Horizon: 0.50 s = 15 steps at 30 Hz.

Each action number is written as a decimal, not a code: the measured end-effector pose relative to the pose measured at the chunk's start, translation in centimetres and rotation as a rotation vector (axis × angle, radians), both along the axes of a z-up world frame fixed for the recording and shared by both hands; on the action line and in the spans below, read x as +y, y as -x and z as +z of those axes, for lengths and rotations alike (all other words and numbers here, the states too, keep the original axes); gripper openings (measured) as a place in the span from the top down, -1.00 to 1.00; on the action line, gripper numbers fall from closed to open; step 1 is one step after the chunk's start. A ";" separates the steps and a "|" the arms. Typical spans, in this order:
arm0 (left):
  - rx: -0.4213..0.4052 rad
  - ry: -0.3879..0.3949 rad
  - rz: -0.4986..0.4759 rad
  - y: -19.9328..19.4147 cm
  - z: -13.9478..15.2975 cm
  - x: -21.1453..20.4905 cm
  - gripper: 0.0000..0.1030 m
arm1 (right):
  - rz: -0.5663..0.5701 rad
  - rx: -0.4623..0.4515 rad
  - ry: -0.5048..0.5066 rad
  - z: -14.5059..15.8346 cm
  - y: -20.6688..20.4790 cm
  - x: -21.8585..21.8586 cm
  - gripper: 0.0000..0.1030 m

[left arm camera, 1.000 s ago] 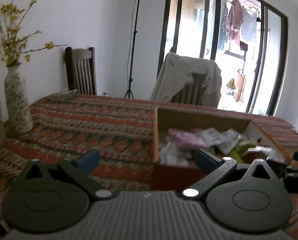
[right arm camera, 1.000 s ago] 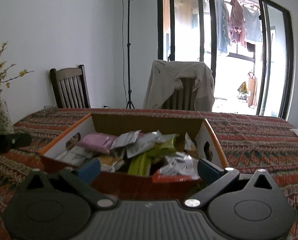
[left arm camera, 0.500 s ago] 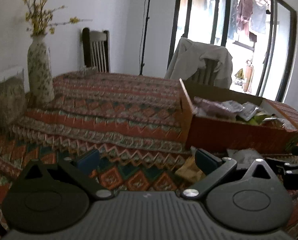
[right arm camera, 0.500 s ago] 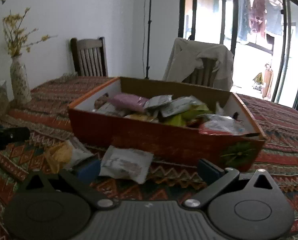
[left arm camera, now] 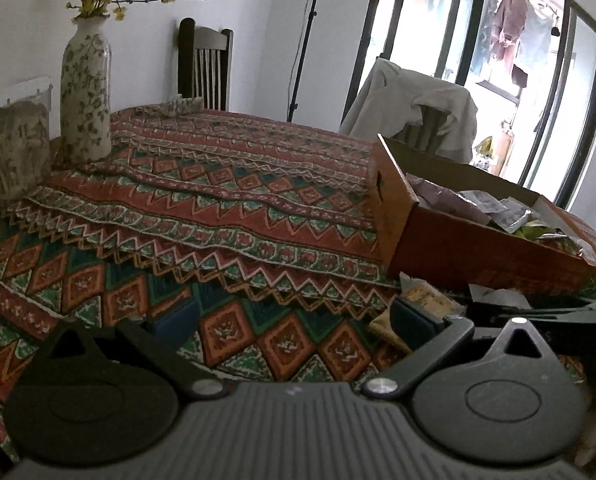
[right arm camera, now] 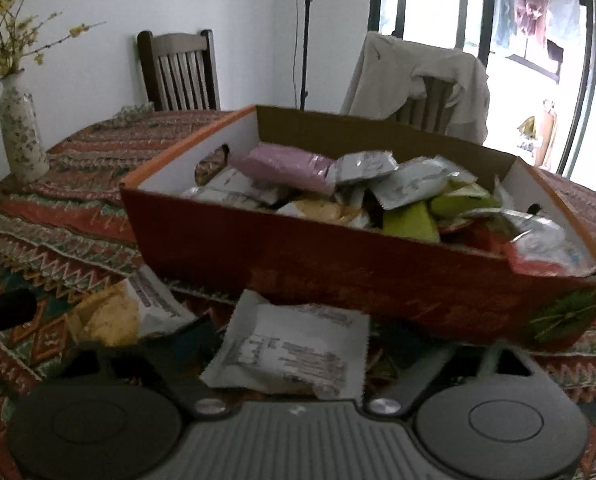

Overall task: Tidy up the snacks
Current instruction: 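Move both tools back toward the remaining snacks, then grasp the tan bread packet with the left tool while the right tool grasps a white wrapper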

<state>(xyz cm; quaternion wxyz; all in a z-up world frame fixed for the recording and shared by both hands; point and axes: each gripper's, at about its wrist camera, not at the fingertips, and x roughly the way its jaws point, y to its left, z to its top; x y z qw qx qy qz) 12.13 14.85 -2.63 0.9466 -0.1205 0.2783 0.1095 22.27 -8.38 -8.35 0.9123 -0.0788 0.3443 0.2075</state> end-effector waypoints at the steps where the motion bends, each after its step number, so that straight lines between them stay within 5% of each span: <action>1: -0.003 0.002 -0.003 0.0 0.0 0.0 -1.00 | 0.003 0.003 -0.006 0.0 0.0 -0.1 -0.38; 7: -0.001 -0.018 -0.015 -0.1 0.2 -0.6 -1.00 | -0.001 -0.015 -0.042 0.8 0.7 -1.3 -0.02; 15: 0.034 -0.048 -0.134 -2.1 1.8 -3.3 -1.00 | -0.006 -0.070 -0.071 2.4 2.4 -4.1 0.00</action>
